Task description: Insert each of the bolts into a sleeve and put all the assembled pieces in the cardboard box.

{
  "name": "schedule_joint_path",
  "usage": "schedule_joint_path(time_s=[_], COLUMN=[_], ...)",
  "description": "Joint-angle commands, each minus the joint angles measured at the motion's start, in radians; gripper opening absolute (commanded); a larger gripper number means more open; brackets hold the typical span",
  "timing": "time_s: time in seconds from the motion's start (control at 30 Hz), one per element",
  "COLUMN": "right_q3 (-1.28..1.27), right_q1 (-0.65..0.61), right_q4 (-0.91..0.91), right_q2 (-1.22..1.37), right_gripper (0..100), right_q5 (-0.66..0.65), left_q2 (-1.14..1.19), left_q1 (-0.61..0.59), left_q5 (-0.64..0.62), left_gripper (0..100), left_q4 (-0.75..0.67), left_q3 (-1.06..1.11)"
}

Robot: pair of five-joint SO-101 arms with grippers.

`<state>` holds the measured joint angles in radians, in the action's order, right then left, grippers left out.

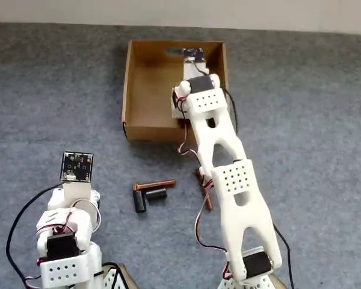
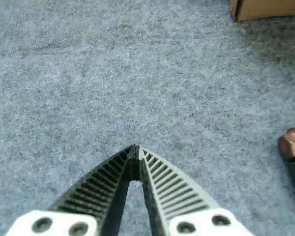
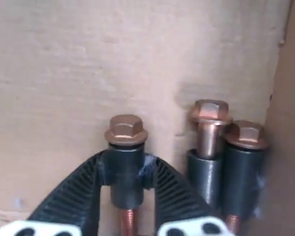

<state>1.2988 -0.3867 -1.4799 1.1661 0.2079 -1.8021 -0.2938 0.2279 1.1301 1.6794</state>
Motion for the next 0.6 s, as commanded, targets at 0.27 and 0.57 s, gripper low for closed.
schedule_joint_path(time_s=[0.27,0.57], right_q3=[0.383,0.447], right_q1=[0.073,0.071], right_q4=[-0.15,-0.285], right_q2=[-0.013,-0.13], right_gripper=[15.4,13.0], right_q5=[0.066,-0.068], left_q2=[-0.005,-0.005], left_q1=[0.021,0.021], left_q5=[0.005,0.005], left_gripper=[1,1], left_q4=[-0.017,-0.017], left_q3=[0.018,0.018])
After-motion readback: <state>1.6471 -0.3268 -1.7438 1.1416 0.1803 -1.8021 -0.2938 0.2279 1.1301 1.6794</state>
